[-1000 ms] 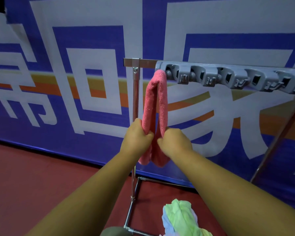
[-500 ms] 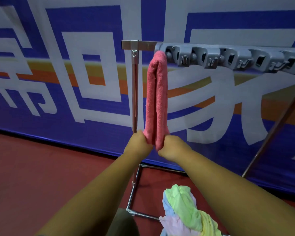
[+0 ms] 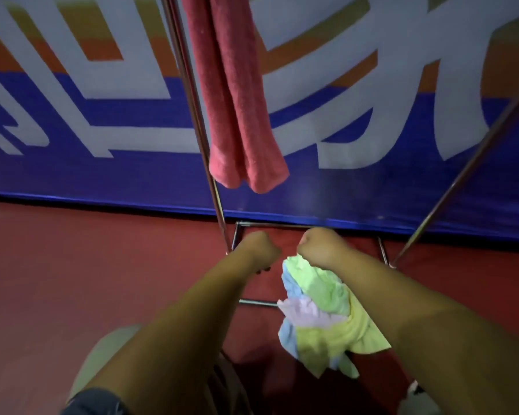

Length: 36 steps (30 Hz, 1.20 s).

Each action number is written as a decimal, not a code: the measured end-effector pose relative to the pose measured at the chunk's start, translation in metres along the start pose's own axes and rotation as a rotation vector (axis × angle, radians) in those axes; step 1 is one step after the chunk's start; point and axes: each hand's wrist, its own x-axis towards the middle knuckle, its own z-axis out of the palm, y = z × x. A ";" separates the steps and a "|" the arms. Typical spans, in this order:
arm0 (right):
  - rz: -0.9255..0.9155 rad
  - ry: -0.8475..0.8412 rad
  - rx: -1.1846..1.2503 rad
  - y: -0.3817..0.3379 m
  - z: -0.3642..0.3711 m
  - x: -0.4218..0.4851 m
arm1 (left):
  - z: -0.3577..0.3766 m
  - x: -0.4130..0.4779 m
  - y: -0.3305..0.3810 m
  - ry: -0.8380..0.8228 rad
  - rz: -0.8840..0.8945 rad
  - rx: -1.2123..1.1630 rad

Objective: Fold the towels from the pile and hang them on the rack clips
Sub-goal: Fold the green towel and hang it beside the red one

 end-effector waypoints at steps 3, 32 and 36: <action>0.125 -0.058 0.154 0.049 0.030 0.020 | 0.049 0.026 -0.010 -0.081 -0.028 -0.030; 0.530 -0.237 0.062 0.248 0.165 0.056 | 0.314 0.131 -0.038 -0.331 -0.036 0.098; 0.587 -0.237 0.166 0.246 0.159 0.050 | 0.306 0.131 -0.042 -0.019 0.022 0.096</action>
